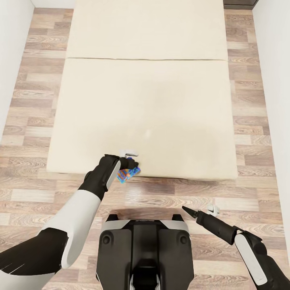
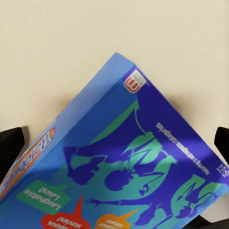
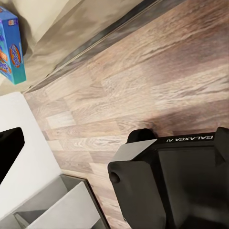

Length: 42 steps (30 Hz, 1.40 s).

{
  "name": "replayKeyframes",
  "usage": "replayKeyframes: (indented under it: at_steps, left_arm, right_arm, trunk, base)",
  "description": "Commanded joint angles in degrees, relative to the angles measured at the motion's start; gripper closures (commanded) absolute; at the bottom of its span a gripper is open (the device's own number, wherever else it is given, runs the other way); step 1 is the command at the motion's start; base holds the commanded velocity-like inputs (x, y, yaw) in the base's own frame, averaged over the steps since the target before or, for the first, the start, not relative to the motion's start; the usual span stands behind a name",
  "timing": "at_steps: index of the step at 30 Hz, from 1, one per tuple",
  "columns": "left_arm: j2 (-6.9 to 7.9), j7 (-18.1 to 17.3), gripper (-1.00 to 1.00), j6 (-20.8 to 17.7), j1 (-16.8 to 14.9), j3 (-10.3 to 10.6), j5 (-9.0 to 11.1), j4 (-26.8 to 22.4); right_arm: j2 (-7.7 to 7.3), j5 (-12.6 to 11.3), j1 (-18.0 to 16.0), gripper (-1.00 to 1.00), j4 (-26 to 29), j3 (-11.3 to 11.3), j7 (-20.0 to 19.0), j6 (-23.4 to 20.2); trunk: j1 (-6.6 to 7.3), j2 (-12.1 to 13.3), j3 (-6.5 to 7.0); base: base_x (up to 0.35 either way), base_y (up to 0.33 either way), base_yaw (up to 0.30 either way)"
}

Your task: Put all the toys in the child's room - the three board games (two on the bed and one on the table), the two jigsaw puzzles on the table, and the tennis ball on the table - inside the toy box on the table in the child's room.

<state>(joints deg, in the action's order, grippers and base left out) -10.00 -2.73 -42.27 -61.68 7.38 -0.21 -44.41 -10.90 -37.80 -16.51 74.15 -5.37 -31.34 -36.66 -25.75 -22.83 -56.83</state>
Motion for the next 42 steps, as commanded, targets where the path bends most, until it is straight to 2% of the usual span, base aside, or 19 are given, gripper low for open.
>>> replayKeyframes:
  at_steps: [1, 26, 38, 42]
  left_arm:
    - [0.00, -0.1, -1.00, -0.3, 0.0, 0.0, -0.1, -0.1]
    - [0.00, -0.2, -1.00, -0.2, 0.0, -0.6, -0.1, -0.2]
    - [0.00, -0.3, -1.00, -0.4, 0.0, -1.0, -0.1, -3.8]
    - [1.14, -0.5, -1.00, -0.8, 0.0, -1.0, 0.2, -5.1]
  right_arm:
    - [0.00, -0.3, 0.0, -1.00, 0.0, -0.1, 0.0, -0.4]
    - [0.00, -0.3, 0.0, -1.00, 0.0, -0.1, 0.0, -0.5]
    - [0.00, -0.3, 0.0, -1.00, 0.0, -0.1, 0.0, -0.5]
    - [0.00, -0.3, 0.0, -1.00, 0.0, -0.1, 0.0, -0.5]
  trunk:
    - [-0.03, -0.1, -0.06]
    - [-0.03, -0.1, -0.06]
    - [-0.03, -0.1, -0.06]
    - [-0.03, -0.1, -0.06]
  base:
    - [-0.002, 0.000, 0.000]
    - [0.000, 0.000, 0.000]
    - [0.000, 0.000, 0.000]
    - [0.000, 0.000, 0.000]
